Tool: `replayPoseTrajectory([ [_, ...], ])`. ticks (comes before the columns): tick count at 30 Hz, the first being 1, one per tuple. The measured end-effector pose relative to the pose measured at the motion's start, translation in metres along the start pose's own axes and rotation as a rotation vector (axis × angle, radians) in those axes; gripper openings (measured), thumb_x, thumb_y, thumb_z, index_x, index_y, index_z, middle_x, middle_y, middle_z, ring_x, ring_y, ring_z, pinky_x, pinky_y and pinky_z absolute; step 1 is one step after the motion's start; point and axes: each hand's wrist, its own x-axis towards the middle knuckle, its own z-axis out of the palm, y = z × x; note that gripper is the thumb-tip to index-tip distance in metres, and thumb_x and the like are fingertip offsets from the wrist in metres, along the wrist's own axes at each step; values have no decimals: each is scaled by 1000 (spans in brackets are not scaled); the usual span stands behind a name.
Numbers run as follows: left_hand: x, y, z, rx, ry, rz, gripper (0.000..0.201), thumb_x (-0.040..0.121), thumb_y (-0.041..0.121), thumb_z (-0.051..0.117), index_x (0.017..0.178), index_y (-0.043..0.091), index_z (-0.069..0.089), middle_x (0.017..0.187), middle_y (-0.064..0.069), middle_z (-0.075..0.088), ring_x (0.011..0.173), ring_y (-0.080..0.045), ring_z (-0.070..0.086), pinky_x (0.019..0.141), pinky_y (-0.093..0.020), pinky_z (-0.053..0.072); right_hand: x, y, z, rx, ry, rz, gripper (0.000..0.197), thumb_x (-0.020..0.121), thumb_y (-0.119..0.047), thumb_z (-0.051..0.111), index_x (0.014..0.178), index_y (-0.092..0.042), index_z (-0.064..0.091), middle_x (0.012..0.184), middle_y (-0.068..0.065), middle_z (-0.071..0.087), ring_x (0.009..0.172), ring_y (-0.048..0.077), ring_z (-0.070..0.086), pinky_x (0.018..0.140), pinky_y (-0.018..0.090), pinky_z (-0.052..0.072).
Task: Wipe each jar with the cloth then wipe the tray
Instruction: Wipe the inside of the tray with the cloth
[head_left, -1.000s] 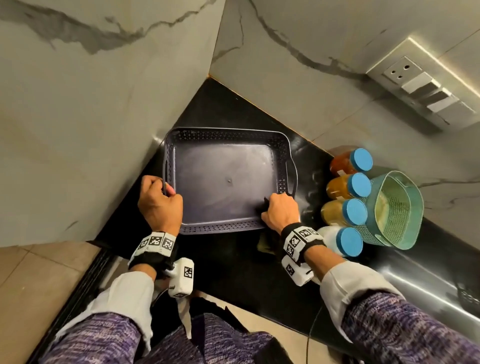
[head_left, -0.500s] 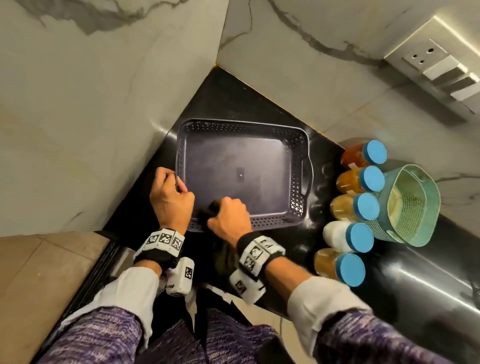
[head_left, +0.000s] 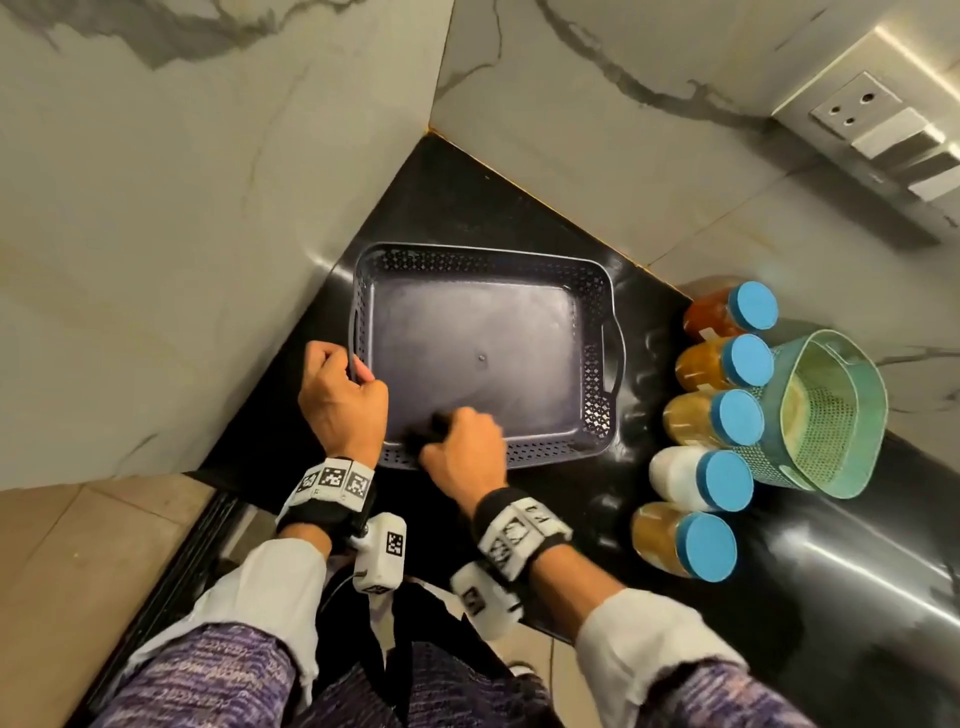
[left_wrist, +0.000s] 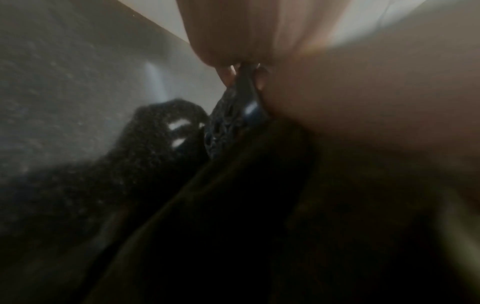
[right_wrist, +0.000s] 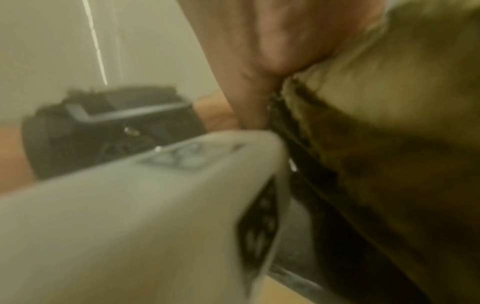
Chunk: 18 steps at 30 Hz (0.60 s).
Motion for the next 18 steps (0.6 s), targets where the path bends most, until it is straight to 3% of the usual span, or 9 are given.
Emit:
replayPoseTrajectory([
  [3, -2, 1, -7, -44, -26, 19, 10, 67, -8, 57, 71, 1, 54, 88, -17, 57, 71, -28, 49, 64, -40, 38, -12, -37, 23, 112, -44, -127, 22, 80, -28, 68, 95, -12, 74, 90, 15, 75, 88, 40, 69, 71, 39, 55],
  [5, -4, 2, -13, -79, -62, -14, 25, 63, -9, 60, 84, 2, 55, 94, -17, 57, 78, -27, 50, 71, -42, 41, -12, -36, 20, 90, -55, -201, 17, 79, -26, 69, 89, -13, 72, 86, 15, 75, 83, 40, 68, 66, 36, 49],
  [9, -8, 17, -21, -100, -57, -60, 55, 71, 6, 76, 119, 0, 49, 119, -20, 55, 101, -33, 57, 85, -44, 48, -1, -9, -6, -252, -151, -358, 25, 73, -29, 70, 94, -14, 72, 89, 15, 74, 84, 41, 69, 69, 39, 55],
  [13, 34, 33, -12, -45, -44, -10, 65, 69, 12, 74, 128, -3, 51, 123, -22, 57, 110, -40, 56, 96, -46, 45, 9, 21, -51, -641, -268, -426, 24, 76, -25, 68, 96, -10, 71, 96, 17, 74, 91, 40, 72, 73, 40, 56],
  [15, 54, 36, -2, -14, -204, -16, 57, 69, 14, 74, 122, 5, 58, 116, -15, 64, 106, -39, 62, 91, -47, 50, 13, 40, -71, -737, -282, -399, 24, 79, -21, 66, 99, -10, 71, 101, 15, 74, 96, 38, 72, 75, 38, 55],
  [18, 59, 37, 15, 115, -570, -39, 37, 74, 15, 81, 108, 12, 67, 97, -9, 74, 94, -35, 69, 81, -39, 52, 16, 57, -90, -765, -265, -345, 24, 81, -20, 63, 103, -13, 72, 106, 12, 73, 99, 37, 71, 76, 37, 54],
])
